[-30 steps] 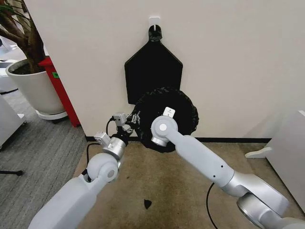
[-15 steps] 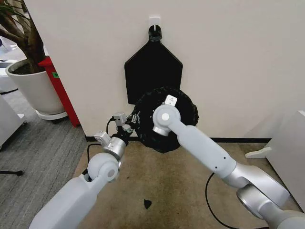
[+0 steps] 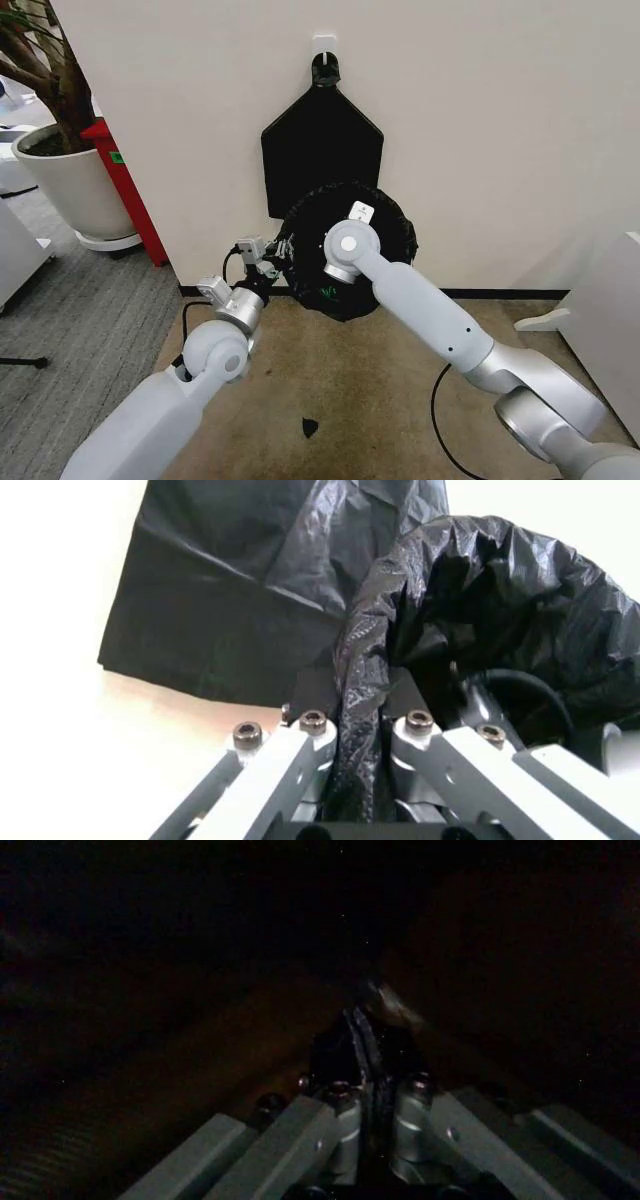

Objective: Place the garbage bag over the trash bin.

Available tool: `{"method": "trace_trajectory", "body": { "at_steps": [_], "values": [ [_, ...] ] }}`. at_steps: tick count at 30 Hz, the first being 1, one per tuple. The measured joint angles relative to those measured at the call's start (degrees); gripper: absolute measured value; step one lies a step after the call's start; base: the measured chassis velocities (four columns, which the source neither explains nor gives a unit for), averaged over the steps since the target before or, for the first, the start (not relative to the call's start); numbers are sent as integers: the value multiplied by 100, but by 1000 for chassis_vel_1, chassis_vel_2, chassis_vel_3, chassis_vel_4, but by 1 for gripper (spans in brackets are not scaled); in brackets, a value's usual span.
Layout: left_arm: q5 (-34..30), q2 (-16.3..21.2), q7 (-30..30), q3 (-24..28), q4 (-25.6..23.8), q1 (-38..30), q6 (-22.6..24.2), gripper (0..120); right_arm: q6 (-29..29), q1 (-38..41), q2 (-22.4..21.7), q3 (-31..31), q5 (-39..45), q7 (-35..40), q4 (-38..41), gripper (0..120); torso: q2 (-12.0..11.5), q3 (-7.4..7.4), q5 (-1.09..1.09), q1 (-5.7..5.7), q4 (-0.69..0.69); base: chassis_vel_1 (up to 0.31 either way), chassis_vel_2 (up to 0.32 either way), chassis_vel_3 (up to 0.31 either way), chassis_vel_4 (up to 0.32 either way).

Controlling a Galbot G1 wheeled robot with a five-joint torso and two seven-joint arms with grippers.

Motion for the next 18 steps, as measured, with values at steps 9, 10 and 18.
{"method": "trace_trajectory", "body": {
  "at_steps": [9,10,18],
  "values": [
    [-50,28,-26,-50,-34,-14,8,4,-83,-221,59,10,-130,-75,-365,0,0,1,0,0,0,0,0,0,0],
    [-50,28,-26,-50,-34,-14,8,4,-83,-221,59,10,-130,-75,-365,0,0,1,0,0,0,0,0,0,0],
    [-60,8,-41,-79,6,1,41,4,15,88,-126,-64,92,102,442,0,0,0,0,0,0,0,0,0,0]
  ]
}}
